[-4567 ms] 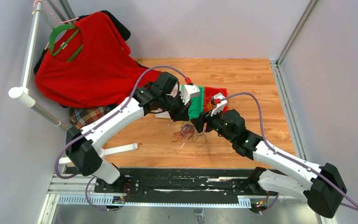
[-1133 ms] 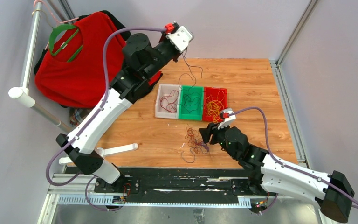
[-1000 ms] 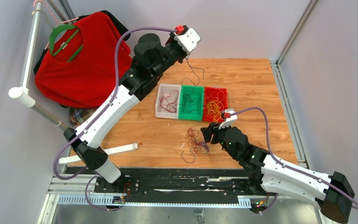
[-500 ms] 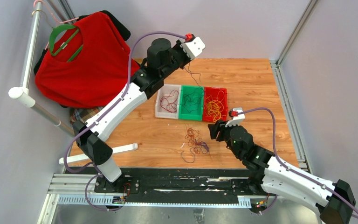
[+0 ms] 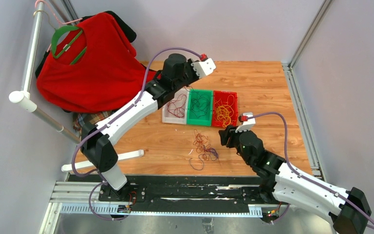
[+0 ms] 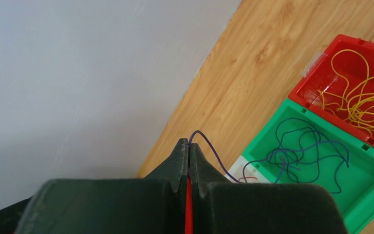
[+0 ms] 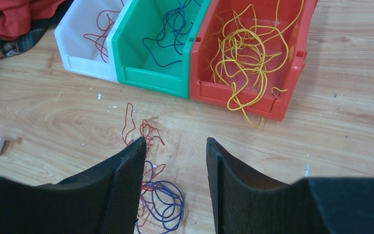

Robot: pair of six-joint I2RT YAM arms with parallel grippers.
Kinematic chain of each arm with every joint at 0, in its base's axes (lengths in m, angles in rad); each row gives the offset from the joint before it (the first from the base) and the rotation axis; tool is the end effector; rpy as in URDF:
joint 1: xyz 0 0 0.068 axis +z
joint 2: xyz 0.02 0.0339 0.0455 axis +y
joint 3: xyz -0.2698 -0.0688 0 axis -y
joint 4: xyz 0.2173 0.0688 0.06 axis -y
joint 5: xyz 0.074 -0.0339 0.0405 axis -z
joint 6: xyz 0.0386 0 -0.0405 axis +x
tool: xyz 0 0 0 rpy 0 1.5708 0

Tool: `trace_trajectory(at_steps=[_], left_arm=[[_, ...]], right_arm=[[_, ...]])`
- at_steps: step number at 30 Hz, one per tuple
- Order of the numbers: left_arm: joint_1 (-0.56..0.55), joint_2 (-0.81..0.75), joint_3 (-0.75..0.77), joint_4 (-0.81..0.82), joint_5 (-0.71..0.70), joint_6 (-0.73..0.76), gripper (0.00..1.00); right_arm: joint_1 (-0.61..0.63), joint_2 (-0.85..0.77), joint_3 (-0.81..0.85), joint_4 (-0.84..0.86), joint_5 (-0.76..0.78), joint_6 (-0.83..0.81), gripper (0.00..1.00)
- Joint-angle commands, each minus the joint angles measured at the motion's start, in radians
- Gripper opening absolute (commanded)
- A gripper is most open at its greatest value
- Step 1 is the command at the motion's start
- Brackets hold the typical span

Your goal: Untangle the cables

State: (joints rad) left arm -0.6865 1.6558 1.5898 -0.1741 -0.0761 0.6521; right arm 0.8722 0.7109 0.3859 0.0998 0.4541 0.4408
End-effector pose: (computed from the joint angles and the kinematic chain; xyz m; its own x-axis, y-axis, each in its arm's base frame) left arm 0.2903 -0.2341 0.4011 0.2027 0.6162 -0.7610 0.5685 0.5587 0.6038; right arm 0.1072 0.1014 0.2528 -0.3062 0.2316 -0.9234 -0.3124 0.8918 0.3273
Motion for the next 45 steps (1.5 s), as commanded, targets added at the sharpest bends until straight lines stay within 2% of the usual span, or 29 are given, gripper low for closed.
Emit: trace_trajectory(at_steps=[1, 11, 17, 24, 28, 35, 37, 40, 45], left_arm=[[-0.001, 0.038, -0.009, 0.038, 0.000, 0.011, 0.01], [-0.013, 0.215, -0.001, 0.052, -0.007, 0.070, 0.01], [-0.013, 0.284, -0.027, 0.094, 0.007, 0.044, 0.01], [-0.012, 0.326, -0.046, 0.099, 0.050, -0.045, 0.00], [0.012, 0.327, -0.029, 0.028, 0.169, -0.174, 0.01], [0.013, 0.326, -0.072, -0.007, 0.226, -0.169, 0.01], [0.013, 0.342, -0.052, -0.044, 0.251, -0.168, 0.07], [0.013, 0.367, 0.021, -0.150, 0.262, -0.150, 0.32], [0.035, 0.332, 0.120, -0.302, 0.233, -0.112, 0.55]], right_arm=[[-0.023, 0.011, 0.000, 0.010, 0.011, -0.011, 0.49], [-0.050, -0.002, -0.007, 0.002, 0.011, -0.014, 0.47], [-0.067, 0.000, -0.004, -0.009, 0.006, -0.020, 0.47], [-0.079, -0.002, 0.003, -0.027, 0.002, -0.028, 0.46], [-0.086, -0.021, 0.021, -0.048, 0.004, -0.040, 0.46], [-0.099, -0.041, 0.056, -0.094, 0.002, -0.056, 0.45], [-0.099, -0.045, 0.060, -0.099, 0.001, -0.057, 0.45], [-0.100, -0.045, 0.071, -0.113, 0.003, -0.057, 0.45], [-0.101, -0.035, 0.094, -0.128, 0.002, -0.057, 0.45]])
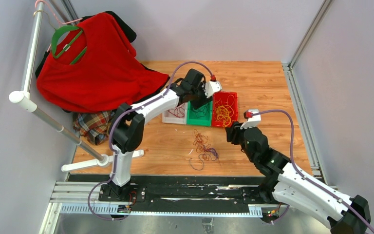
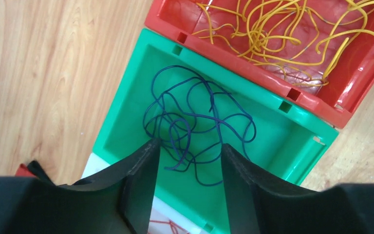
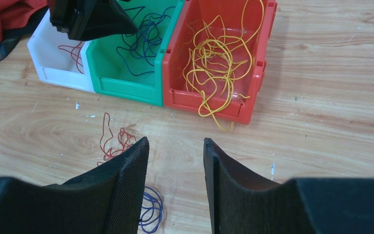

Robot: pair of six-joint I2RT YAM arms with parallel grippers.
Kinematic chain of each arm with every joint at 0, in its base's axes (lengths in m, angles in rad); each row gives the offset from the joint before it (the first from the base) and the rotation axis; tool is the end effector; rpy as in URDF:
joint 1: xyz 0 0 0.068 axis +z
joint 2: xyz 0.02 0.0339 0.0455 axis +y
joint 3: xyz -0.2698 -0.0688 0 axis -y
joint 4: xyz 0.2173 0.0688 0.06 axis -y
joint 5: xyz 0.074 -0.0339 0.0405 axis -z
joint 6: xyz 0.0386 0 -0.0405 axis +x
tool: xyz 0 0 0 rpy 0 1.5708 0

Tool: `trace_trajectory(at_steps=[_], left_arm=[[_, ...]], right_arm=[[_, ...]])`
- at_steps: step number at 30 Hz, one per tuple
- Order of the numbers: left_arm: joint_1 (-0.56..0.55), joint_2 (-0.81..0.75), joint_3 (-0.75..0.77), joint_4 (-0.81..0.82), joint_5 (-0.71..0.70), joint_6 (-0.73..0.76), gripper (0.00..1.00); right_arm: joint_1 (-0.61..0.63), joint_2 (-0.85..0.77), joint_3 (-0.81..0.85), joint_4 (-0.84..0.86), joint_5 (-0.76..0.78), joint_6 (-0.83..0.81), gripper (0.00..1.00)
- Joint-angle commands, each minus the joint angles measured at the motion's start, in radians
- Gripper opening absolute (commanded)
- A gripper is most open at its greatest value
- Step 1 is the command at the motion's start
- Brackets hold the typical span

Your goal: Untangle the cables

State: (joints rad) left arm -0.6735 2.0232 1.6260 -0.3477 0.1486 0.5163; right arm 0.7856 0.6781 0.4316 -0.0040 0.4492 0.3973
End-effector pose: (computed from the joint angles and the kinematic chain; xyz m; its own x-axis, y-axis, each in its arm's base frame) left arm 0.3435 -0.2814 0.2514 -0.1143 0.7158 -0.6889 0.8720 0.4045 0.2756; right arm 0.1113 0.0876 0.2609 -0.2930 0.1999 -0.9350 -0.2454 0.9294 0.2756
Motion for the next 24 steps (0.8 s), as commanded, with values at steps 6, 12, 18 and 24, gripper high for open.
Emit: trace_trajectory(at_steps=[6, 12, 18, 24], left_arm=[[0.031, -0.139, 0.177, -0.345, 0.047, 0.043, 0.97], [0.031, -0.320, 0.064, -0.504, 0.230, 0.061, 0.99], [-0.030, -0.455, -0.257, -0.512, 0.417, 0.103, 0.95], [-0.069, -0.364, -0.378, -0.310, 0.408, 0.002, 0.89]], right_arm=[[-0.014, 0.016, 0.066, -0.025, -0.033, -0.012, 0.45], [-0.015, 0.020, 0.076, -0.039, -0.050, -0.010, 0.44], [-0.014, 0.026, 0.060, -0.047, -0.062, 0.003, 0.44], [-0.015, 0.009, 0.028, -0.055, -0.066, 0.025, 0.44]])
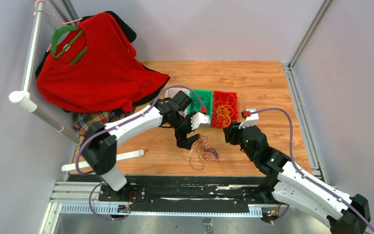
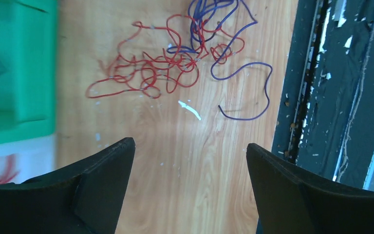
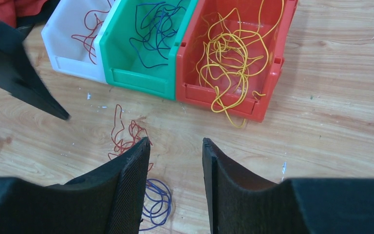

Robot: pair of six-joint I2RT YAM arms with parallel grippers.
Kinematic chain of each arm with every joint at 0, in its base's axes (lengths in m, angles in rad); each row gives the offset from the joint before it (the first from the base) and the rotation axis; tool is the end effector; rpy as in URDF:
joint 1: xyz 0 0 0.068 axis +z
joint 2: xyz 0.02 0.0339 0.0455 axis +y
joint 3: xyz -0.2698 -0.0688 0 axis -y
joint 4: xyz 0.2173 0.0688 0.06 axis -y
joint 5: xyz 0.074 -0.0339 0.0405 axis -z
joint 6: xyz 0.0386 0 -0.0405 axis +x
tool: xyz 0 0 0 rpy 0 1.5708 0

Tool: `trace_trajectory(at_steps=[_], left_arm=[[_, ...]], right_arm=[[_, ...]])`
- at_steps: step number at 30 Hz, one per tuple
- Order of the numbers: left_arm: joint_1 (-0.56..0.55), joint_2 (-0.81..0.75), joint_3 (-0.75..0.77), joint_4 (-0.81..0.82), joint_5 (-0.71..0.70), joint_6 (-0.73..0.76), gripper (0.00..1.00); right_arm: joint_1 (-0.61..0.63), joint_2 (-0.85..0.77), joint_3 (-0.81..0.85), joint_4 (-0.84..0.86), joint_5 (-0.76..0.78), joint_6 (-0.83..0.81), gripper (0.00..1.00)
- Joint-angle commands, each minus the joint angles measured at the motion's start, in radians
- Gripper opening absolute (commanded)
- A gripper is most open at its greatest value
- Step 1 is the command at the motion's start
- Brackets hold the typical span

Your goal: Untangle the cables

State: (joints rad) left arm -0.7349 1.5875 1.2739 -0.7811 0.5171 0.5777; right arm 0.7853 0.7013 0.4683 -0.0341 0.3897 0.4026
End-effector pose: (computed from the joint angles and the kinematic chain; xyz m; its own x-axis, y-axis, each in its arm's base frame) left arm 0.2090 -0.2146 0.2777 -0.1423 0.7685 -0.6239 0.9892 0.0875 -0.1178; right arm 0.1129 0.0921 0.2668 -0.3265 0.1861 -0.9267 -0.2902 0.9133 0.2857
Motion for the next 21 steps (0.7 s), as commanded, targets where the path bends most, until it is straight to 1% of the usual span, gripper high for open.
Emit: trace_trajectory(at_steps=[1, 3, 5, 7, 10, 14, 16, 21], left_arm=[[-0.009, 0.094, -0.020, 0.167, 0.014, -0.089, 0.88], [-0.006, 0.142, 0.004, 0.237, -0.041, -0.168, 0.87], [-0.006, 0.184, 0.024, 0.263, -0.045, -0.223, 0.85], [-0.002, 0.210, 0.022, 0.311, -0.054, -0.294, 0.80], [0.011, 0.229, 0.002, 0.356, -0.036, -0.349, 0.75], [0.022, 0.237, -0.025, 0.372, -0.011, -0.345, 0.67], [0.027, 0.248, -0.024, 0.358, 0.013, -0.338, 0.61], [0.028, 0.269, -0.023, 0.338, 0.041, -0.329, 0.52]], right_arm=[[-0.014, -0.018, -0.011, -0.029, -0.006, 0.019, 0.44], [-0.014, -0.024, -0.011, -0.036, -0.011, 0.018, 0.44], [-0.014, -0.030, -0.011, -0.038, -0.015, 0.016, 0.43], [-0.014, -0.032, -0.011, -0.038, -0.019, 0.014, 0.43], [-0.014, -0.033, -0.013, -0.036, -0.035, 0.015, 0.42], [-0.014, -0.034, -0.017, -0.032, -0.043, 0.012, 0.42], [-0.014, -0.036, -0.019, -0.029, -0.040, 0.007, 0.41], [-0.014, -0.034, -0.017, -0.023, -0.043, 0.001, 0.39]])
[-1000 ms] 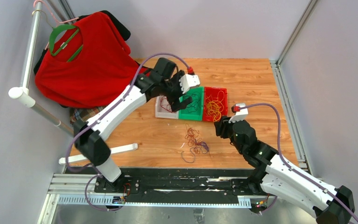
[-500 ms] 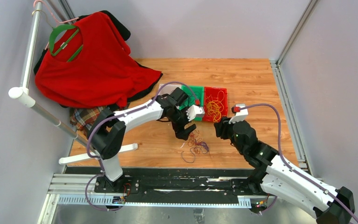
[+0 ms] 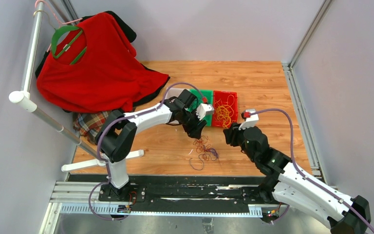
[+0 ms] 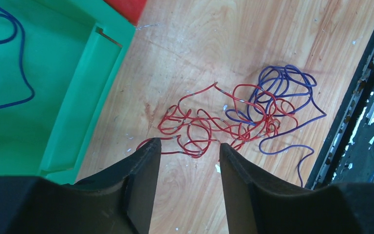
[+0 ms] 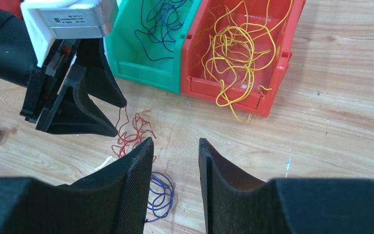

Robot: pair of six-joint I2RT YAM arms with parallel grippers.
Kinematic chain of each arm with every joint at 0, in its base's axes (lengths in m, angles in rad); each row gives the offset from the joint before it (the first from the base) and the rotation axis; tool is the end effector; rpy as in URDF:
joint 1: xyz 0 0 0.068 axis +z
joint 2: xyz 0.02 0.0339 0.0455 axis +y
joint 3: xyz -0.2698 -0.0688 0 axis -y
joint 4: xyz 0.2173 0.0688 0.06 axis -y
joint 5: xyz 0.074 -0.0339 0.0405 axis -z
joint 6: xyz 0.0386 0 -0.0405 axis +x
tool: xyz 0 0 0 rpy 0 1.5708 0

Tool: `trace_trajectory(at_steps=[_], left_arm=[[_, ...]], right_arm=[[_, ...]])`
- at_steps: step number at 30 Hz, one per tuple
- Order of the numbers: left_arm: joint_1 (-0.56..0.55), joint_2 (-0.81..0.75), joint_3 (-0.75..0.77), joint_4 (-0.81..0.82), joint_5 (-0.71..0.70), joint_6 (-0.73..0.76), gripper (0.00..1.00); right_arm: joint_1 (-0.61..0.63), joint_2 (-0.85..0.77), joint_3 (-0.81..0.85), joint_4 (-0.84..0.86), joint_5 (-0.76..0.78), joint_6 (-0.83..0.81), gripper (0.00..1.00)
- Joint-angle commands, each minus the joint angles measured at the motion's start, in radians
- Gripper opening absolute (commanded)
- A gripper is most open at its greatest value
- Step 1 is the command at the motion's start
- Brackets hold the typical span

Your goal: Untangle the cables

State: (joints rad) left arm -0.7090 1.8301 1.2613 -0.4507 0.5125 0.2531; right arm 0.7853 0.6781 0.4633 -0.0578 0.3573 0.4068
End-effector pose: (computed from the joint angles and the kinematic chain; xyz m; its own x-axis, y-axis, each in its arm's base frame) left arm 0.2617 -0.2494 0.2161 -0.4351 0.6607 -0.6117 0.9000 0.3396 -0.2732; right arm 0.1093 0.0902 0.2654 -0.3427 0.1815 -0.9217 -0.3142 0.9025 0.2946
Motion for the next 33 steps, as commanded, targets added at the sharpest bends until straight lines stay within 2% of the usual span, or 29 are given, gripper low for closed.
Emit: trace_trajectory(at_steps=[1, 5, 6, 10, 12, 21, 22, 23, 27, 28, 33], left_arm=[[0.002, 0.030, -0.010, 0.009, 0.042, -0.005, 0.50], [0.003, 0.028, -0.012, 0.011, 0.032, -0.006, 0.50], [0.003, 0.025, -0.012, 0.014, 0.034, -0.008, 0.45], [0.005, 0.013, -0.007, -0.001, 0.057, -0.015, 0.14], [0.005, -0.009, -0.008, -0.014, 0.069, -0.010, 0.03], [0.008, -0.164, -0.011, -0.090, 0.093, -0.026, 0.01], [0.009, -0.174, -0.020, -0.085, 0.079, -0.046, 0.01], [0.013, -0.181, -0.040, -0.063, 0.048, -0.083, 0.07], [0.052, -0.161, -0.113, 0.037, 0.015, -0.257, 0.46], [0.059, -0.150, -0.126, 0.059, 0.007, -0.296, 0.51], [0.067, -0.116, -0.206, 0.212, -0.017, -0.425, 0.56]], right_arm=[[-0.014, -0.011, -0.011, 0.001, -0.010, -0.003, 0.39], [-0.014, -0.017, -0.012, 0.001, -0.016, -0.005, 0.36], [-0.015, -0.021, -0.014, 0.001, -0.016, -0.004, 0.36], [-0.014, -0.026, -0.014, 0.004, -0.018, -0.002, 0.33], [-0.014, -0.025, -0.011, 0.005, -0.019, -0.005, 0.32], [-0.014, -0.027, -0.012, 0.012, -0.027, -0.011, 0.28], [-0.014, -0.028, -0.014, 0.012, -0.028, -0.011, 0.28], [-0.014, -0.028, -0.015, 0.012, -0.028, -0.009, 0.28], [-0.014, -0.032, -0.017, 0.019, -0.029, -0.009, 0.28], [-0.014, -0.032, -0.016, 0.019, -0.029, -0.010, 0.28], [-0.014, -0.032, -0.009, 0.015, -0.025, -0.017, 0.27]])
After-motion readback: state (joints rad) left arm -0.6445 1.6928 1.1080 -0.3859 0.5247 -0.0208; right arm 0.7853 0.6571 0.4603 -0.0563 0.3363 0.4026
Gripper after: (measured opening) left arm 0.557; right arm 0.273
